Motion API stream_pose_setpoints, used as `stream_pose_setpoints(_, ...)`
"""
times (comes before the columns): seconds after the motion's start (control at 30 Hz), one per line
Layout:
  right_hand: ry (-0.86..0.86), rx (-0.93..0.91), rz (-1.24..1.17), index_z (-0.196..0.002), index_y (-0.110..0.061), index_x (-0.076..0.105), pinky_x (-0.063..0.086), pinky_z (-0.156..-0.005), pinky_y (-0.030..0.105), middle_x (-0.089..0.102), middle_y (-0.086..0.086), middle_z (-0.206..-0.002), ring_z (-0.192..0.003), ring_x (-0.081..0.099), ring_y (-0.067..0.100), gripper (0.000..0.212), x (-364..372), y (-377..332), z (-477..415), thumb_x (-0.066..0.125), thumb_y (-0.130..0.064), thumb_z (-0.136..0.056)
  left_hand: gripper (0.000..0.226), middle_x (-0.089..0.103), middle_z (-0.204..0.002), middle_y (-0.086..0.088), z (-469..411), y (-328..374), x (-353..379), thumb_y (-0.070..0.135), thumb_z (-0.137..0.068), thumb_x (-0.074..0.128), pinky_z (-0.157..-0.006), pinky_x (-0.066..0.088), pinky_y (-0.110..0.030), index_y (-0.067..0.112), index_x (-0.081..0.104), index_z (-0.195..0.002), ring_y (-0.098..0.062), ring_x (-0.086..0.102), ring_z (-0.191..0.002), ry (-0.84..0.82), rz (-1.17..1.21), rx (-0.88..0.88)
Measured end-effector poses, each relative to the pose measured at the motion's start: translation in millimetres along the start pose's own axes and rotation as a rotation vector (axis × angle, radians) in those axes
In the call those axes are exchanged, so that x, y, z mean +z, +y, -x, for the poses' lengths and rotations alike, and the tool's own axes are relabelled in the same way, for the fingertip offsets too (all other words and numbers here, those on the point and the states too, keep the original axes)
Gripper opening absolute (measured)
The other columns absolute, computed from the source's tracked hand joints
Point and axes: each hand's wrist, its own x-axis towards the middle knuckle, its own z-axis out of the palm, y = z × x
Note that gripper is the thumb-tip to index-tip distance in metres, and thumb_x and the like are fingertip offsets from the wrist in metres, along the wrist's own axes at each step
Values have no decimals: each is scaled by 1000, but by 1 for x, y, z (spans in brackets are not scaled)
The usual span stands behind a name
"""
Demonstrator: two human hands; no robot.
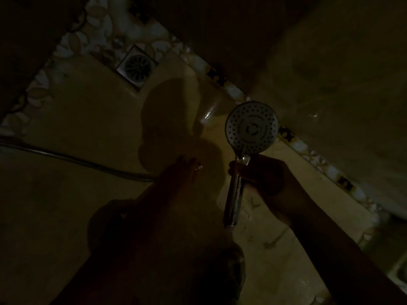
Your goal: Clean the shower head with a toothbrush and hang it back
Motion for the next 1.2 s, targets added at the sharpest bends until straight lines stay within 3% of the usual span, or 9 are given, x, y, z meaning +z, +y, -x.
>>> stream_pose_setpoints(0.13,12,7,-78,-100,-12,74,55,-93,40,78,8,-101,-100,74,22,14,12,-53,29,65,-5,-92,54,55,-141,-10,42,13,-54,40,-107,30,-104,42,-39,19,25,-156,-27,56,-127,77,-2,14)
stream_pose_setpoints(0.27,-10,-38,-153,-112,-11,68,55,-90,42,76,11,-110,-104,72,28,21,26,-120,76,61,-6,-93,50,73,-101,-14,107,29,-114,39,-105,37,-70,46,-34,13,46,-146,-30,72,-90,329,56,101)
stream_pose_setpoints(0.33,-27,-77,-164,-119,-9,65,56,-86,41,75,11,-112,-104,73,29,26,31,-158,106,58,-3,-95,47,71,-107,-14,140,35,-144,40,-105,37,-76,45,-35,18,41,-146,-32,69,-98,227,122,61)
stream_pose_setpoints(0.47,-40,-170,-136,-122,-11,63,60,-71,28,76,8,-110,-99,75,25,27,36,-231,173,58,-4,-97,47,71,-114,-8,210,50,-205,46,-104,36,-95,49,-37,24,43,-145,-26,66,-108,306,282,39)
stream_pose_setpoints(0.77,-35,-373,-46,-104,-8,67,58,-68,24,74,7,-96,-86,72,17,11,16,-391,353,59,-7,-98,32,72,-95,-6,406,131,-337,45,-103,40,-79,55,-38,27,55,-125,-24,69,-88,426,507,206)
stream_pose_setpoints(0.87,-15,-457,-29,-104,-11,68,57,-85,38,75,10,-102,-94,72,21,11,6,-435,413,61,-8,-96,16,69,-85,7,468,161,-362,46,-102,42,-80,55,-37,35,54,-102,-4,67,-80,495,644,277)
stream_pose_setpoints(0.97,-28,-519,-24,-108,-5,67,57,-87,39,74,12,-102,-95,71,22,14,-2,-470,470,60,-5,-96,12,63,-87,16,518,179,-386,43,-103,43,-79,49,-24,40,53,-98,13,56,-80,595,682,310)
stream_pose_setpoints(1.13,-84,-585,-19,-114,-6,67,56,-81,33,77,7,-106,-101,73,22,19,1,-508,537,61,-5,-96,14,57,-76,13,596,157,-436,32,-105,45,-64,39,-7,23,52,-96,13,55,-71,749,652,279)
stream_pose_setpoints(1.2,-107,-594,-19,-116,-4,65,56,-81,32,75,9,-110,-102,73,23,21,10,-517,555,59,-4,-96,18,55,-72,10,625,130,-451,33,-105,44,-63,39,-17,23,49,-90,1,55,-67,798,647,226)
